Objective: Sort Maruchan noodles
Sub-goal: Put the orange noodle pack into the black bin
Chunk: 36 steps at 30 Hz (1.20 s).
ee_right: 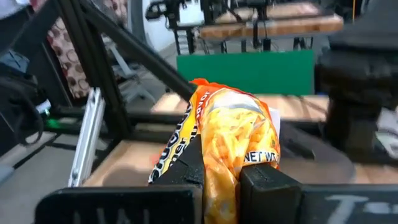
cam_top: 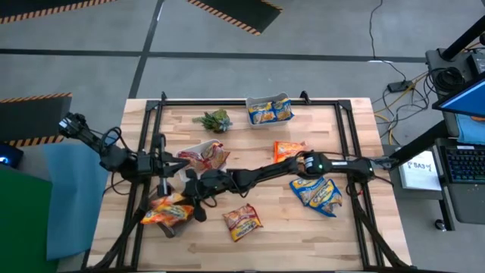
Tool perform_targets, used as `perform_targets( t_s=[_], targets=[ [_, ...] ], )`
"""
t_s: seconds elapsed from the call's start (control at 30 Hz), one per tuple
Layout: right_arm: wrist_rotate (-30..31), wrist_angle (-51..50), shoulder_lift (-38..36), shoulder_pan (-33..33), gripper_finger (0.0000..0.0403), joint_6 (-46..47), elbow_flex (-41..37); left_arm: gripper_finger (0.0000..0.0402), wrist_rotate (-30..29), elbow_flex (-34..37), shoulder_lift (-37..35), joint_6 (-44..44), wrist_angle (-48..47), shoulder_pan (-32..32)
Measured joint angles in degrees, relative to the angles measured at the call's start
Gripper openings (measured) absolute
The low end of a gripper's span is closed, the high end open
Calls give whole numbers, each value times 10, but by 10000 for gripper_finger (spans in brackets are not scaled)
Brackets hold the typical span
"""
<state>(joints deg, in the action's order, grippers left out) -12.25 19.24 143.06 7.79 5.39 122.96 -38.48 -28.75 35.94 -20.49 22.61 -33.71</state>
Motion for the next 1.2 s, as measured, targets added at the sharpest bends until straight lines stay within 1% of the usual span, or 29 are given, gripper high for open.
perform_targets(
  t_s=[0.1, 0.23, 0.37, 0.5, 0.63, 1.0, 1.1, 1.2],
  targets=[
    [-1, 1, 22, 0, 21, -2, 40, 0, 0, 0, 0, 0, -2, 0],
    [0, -24, 42, 0, 32, 6, 71, 0, 0, 0, 0, 0, -5, 0],
    [-1, -28, 46, 1, 41, 5, 80, 0, 0, 0, 0, 0, -5, 0],
    [-10, -35, 46, 5, 54, -19, 80, 0, 0, 0, 0, 0, -4, 0],
    [-20, -46, 46, 6, 81, -17, 80, 0, 0, 0, 0, 0, -3, 0],
    [-18, -80, 37, -2, 179, -23, 80, 0, 0, -2, 3, 2, -4, 0],
    [-13, -91, 29, -9, 196, -24, 80, 0, 0, -3, 4, 5, -4, 0],
    [-12, -111, 19, -17, 204, -24, 80, 0, 0, -3, 4, 10, -6, 0]
  ],
)
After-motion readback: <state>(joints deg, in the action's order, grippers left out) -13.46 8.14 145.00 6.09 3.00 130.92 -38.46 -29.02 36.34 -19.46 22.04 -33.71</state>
